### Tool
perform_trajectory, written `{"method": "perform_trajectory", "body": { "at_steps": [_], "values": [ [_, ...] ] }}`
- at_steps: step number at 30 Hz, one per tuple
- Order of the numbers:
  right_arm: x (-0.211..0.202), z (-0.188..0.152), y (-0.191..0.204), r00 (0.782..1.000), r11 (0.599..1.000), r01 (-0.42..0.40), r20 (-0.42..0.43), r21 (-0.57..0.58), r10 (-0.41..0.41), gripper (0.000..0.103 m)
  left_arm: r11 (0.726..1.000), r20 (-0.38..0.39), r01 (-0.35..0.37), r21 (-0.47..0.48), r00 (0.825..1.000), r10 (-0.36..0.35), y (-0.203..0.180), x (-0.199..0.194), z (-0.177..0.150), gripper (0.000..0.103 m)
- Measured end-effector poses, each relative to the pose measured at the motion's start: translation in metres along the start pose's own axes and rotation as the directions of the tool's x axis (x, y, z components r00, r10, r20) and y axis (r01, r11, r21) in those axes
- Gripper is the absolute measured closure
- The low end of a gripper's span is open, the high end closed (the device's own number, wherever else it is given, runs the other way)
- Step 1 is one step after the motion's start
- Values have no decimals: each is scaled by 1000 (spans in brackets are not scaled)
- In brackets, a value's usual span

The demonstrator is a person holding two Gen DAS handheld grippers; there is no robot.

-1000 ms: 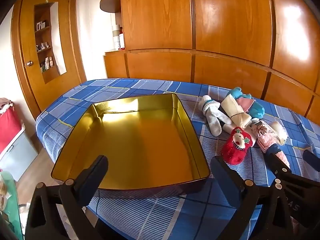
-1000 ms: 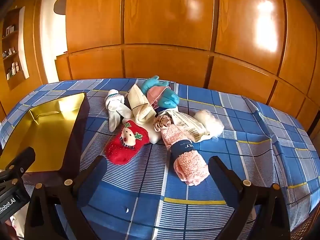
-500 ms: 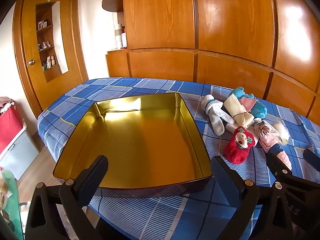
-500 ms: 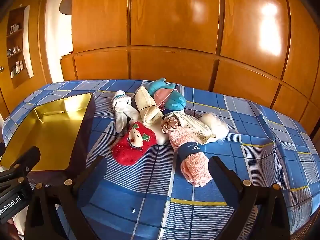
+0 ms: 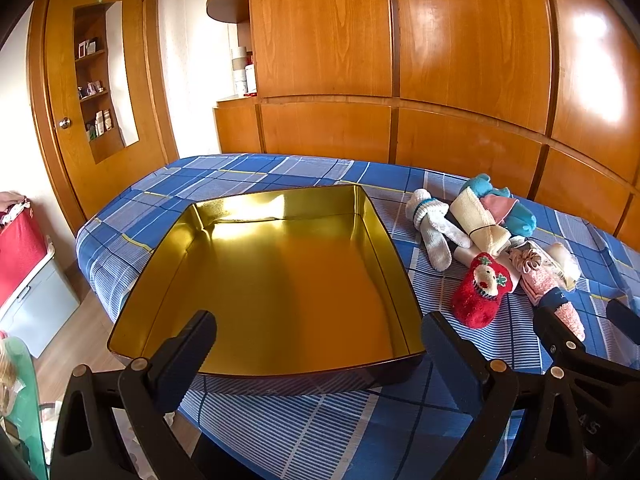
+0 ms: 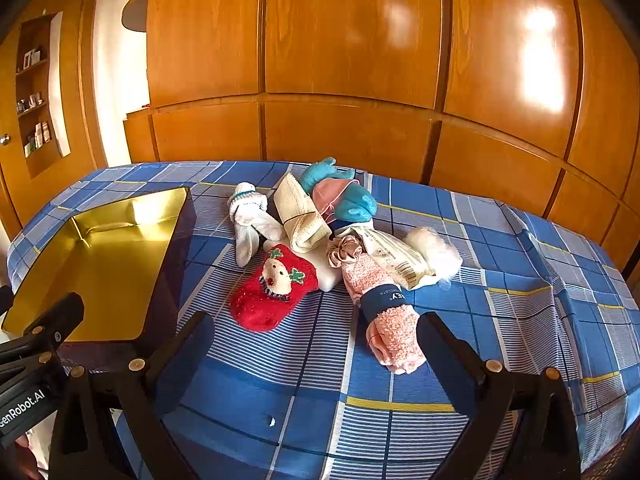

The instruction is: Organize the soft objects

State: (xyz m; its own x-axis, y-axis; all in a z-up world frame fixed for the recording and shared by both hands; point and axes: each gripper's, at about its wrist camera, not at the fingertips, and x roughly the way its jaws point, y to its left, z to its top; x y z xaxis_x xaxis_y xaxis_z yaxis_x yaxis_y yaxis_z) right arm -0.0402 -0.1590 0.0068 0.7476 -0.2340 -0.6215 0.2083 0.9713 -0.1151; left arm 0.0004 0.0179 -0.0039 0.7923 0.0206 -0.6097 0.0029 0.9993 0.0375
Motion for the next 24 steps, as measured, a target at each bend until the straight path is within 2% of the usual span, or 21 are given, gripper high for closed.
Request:
{"method": "perform_trajectory", "body": {
  "at_steps": [24],
  "values": [
    [-3,0,2,1000,1000,-6,5,-1,6,0,1000,-1,0,0,1000,0,1,0,0,1]
  ]
}}
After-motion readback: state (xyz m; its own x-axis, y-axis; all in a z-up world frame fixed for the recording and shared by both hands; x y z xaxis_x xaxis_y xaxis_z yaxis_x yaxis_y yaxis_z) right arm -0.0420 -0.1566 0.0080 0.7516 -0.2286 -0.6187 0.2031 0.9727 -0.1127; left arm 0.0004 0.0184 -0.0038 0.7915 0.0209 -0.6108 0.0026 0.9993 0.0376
